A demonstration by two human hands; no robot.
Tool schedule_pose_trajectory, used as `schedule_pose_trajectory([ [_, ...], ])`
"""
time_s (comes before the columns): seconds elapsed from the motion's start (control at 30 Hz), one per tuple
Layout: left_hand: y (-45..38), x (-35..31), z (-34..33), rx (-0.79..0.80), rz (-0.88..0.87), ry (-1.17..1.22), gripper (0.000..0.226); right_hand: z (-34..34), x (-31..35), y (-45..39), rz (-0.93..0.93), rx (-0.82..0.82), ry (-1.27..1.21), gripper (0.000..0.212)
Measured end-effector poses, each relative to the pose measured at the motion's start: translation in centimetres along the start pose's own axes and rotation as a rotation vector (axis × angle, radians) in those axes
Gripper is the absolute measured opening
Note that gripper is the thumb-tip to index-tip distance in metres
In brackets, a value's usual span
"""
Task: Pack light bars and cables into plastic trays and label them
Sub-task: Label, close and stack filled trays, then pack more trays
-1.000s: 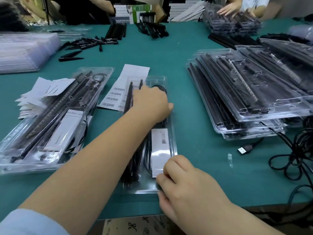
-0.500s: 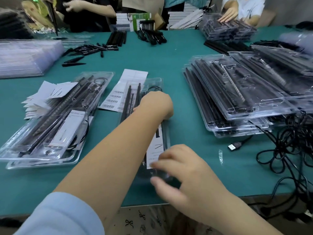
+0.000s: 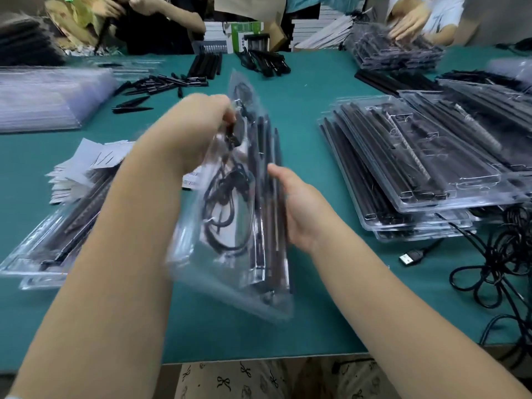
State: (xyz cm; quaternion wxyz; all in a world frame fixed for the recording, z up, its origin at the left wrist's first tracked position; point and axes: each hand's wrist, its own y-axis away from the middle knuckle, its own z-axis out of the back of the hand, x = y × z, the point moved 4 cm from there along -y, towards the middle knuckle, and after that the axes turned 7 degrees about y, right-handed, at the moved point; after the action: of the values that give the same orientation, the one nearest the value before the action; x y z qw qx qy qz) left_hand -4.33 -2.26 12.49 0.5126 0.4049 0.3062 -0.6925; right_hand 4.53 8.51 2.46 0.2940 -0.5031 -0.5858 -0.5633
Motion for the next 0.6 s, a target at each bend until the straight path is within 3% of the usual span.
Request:
schedule_pose_trajectory([
  [0.1, 0.9, 3.3, -1.8, 0.047, 0.106, 0.562, 0.017, 2.0, 0.5, -0.9, 0.035, -0.196, 0.170, 0.054],
  [0.17, 0.9, 5.5, -3.9, 0.080, 0.186, 0.806, 0.018, 3.9, 0.8, -1.3, 0.087, -0.341, 0.422, 0.082],
  [0.2, 0.8, 6.7, -4.9, 0.094, 0.234, 0.881, 0.018, 4.5, 0.9, -1.4, 0.122, -0.404, 0.563, 0.085],
  [0.4, -0.3, 10.0, -7.3, -0.001, 0.368, 0.985, 0.017, 4.8, 0.2, -1.8, 0.180, -0.554, 1.186, 0.059],
  [0.47, -0.1, 10.4, -7.5, -0.071, 0.379, 0.882, 0.019, 4.3, 0.0, -1.5, 0.179, -0.590, 1.362, 0.054],
  [0.6, -0.1, 10.1, -6.4, -0.213, 0.027, -0.082, 0.026, 3.5, 0.3, -1.4, 0.331, -0.601, 1.671, 0.047],
])
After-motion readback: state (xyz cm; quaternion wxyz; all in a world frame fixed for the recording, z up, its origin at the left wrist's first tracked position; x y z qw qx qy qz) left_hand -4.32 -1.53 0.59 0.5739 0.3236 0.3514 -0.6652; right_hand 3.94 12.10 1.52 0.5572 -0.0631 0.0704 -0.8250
